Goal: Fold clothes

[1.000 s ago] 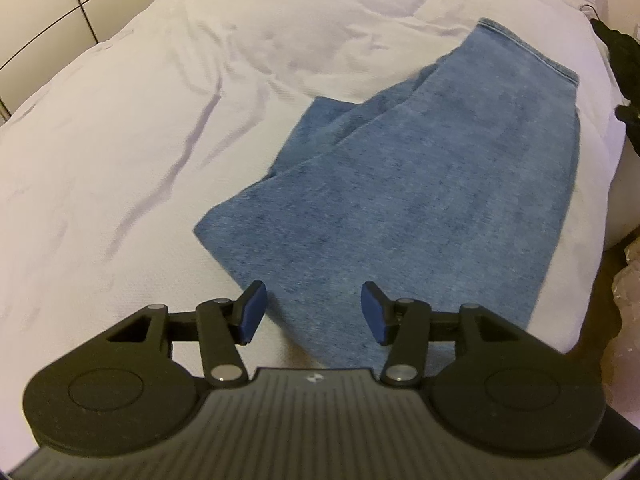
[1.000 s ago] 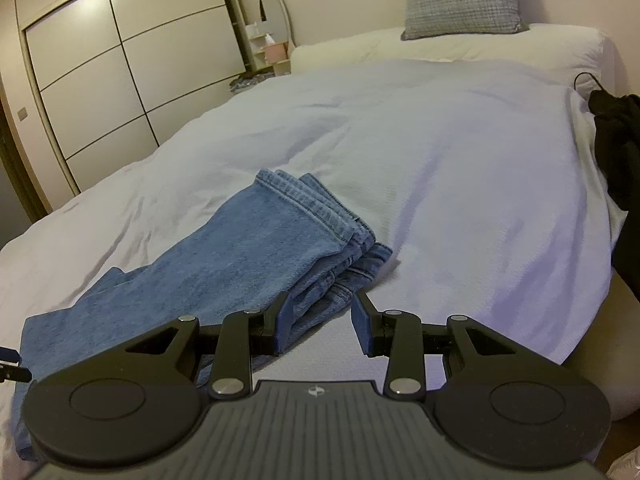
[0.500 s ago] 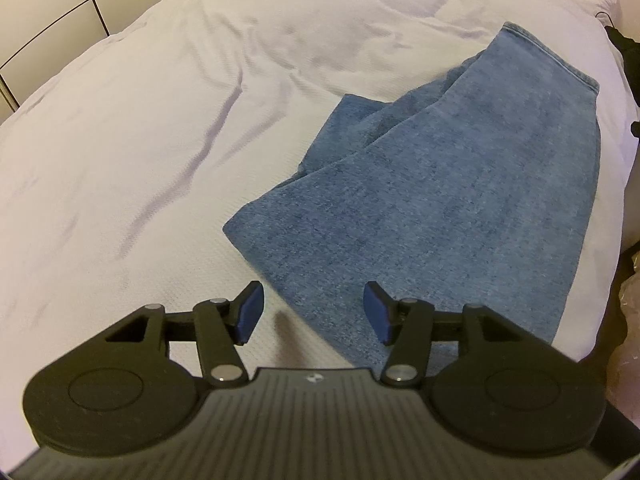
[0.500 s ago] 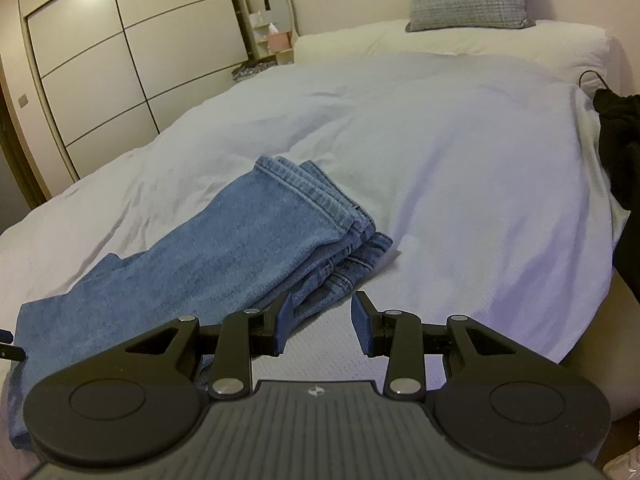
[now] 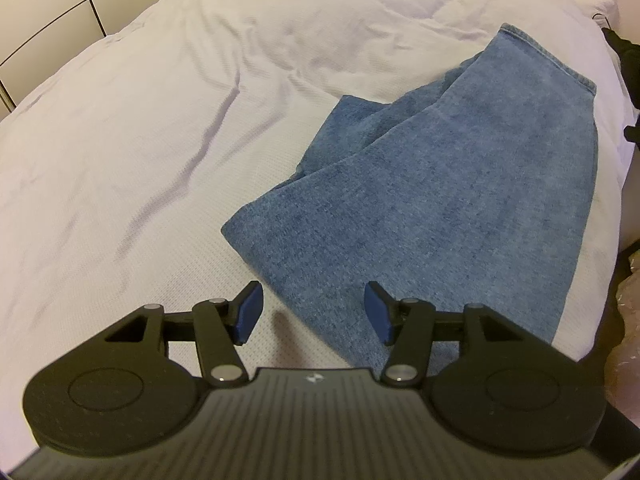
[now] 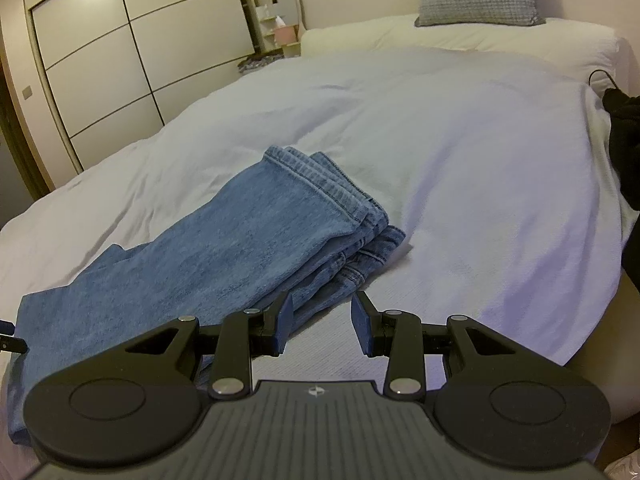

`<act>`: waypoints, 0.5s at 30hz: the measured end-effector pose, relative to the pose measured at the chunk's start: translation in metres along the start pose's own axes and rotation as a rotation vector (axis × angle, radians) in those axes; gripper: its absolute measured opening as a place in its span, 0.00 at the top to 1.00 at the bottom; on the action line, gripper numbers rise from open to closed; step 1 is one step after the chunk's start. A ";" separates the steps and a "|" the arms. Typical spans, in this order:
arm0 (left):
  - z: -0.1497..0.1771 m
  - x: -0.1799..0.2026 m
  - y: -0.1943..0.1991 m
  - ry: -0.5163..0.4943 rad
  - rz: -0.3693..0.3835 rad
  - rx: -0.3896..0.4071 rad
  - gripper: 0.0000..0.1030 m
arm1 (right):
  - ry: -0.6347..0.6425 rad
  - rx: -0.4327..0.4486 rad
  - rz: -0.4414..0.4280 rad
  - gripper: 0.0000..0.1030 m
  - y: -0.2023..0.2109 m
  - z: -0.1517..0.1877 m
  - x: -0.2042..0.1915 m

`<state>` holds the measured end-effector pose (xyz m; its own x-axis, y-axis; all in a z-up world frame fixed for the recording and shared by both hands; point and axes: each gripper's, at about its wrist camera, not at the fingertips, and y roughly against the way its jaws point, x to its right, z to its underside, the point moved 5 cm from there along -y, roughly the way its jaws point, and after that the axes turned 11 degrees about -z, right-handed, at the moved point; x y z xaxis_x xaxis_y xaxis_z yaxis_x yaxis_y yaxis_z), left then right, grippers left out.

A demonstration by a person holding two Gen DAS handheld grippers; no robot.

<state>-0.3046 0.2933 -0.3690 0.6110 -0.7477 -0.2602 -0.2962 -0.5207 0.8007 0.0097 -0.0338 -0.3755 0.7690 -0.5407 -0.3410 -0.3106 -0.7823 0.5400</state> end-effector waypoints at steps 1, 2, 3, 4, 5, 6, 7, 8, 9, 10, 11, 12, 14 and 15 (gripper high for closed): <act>0.002 -0.001 0.001 0.003 0.006 0.000 0.50 | 0.007 0.000 0.001 0.63 0.001 0.001 -0.002; 0.004 -0.003 0.003 0.006 0.011 -0.001 0.50 | 0.019 0.000 0.002 0.63 0.002 0.002 -0.005; 0.007 -0.005 0.004 0.009 0.017 -0.001 0.49 | 0.036 -0.001 0.004 0.63 0.003 0.004 -0.009; 0.010 -0.008 0.005 0.017 0.026 -0.003 0.49 | 0.059 -0.005 0.001 0.62 0.004 0.008 -0.016; 0.013 -0.011 0.006 0.031 0.039 -0.006 0.49 | 0.088 -0.014 -0.009 0.62 0.005 0.014 -0.025; 0.016 -0.015 0.007 0.047 0.052 -0.009 0.49 | 0.117 -0.022 -0.019 0.62 0.005 0.020 -0.034; 0.018 -0.019 0.009 0.066 0.064 -0.014 0.49 | 0.147 -0.032 -0.038 0.62 0.006 0.028 -0.045; 0.019 -0.022 0.010 0.084 0.074 -0.020 0.49 | 0.177 -0.043 -0.068 0.62 0.006 0.037 -0.060; 0.020 -0.024 0.011 0.102 0.084 -0.026 0.49 | 0.206 -0.054 -0.101 0.62 0.006 0.047 -0.076; 0.021 -0.026 0.012 0.118 0.095 -0.032 0.49 | 0.235 -0.066 -0.140 0.63 0.005 0.058 -0.093; 0.022 -0.027 0.014 0.132 0.112 -0.038 0.49 | 0.265 -0.076 -0.174 0.63 0.005 0.069 -0.111; 0.023 -0.026 0.016 0.147 0.137 -0.042 0.48 | 0.307 -0.082 -0.202 0.63 0.004 0.080 -0.129; 0.026 -0.026 0.015 0.179 0.179 -0.055 0.46 | 0.415 -0.091 -0.255 0.57 0.002 0.101 -0.168; 0.027 -0.025 0.015 0.195 0.198 -0.062 0.45 | 0.469 -0.096 -0.281 0.55 0.001 0.112 -0.187</act>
<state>-0.3440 0.2936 -0.3649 0.6770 -0.7360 0.0085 -0.3820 -0.3414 0.8588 -0.1973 0.0315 -0.3973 0.9880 -0.1023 -0.1154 -0.0217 -0.8330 0.5528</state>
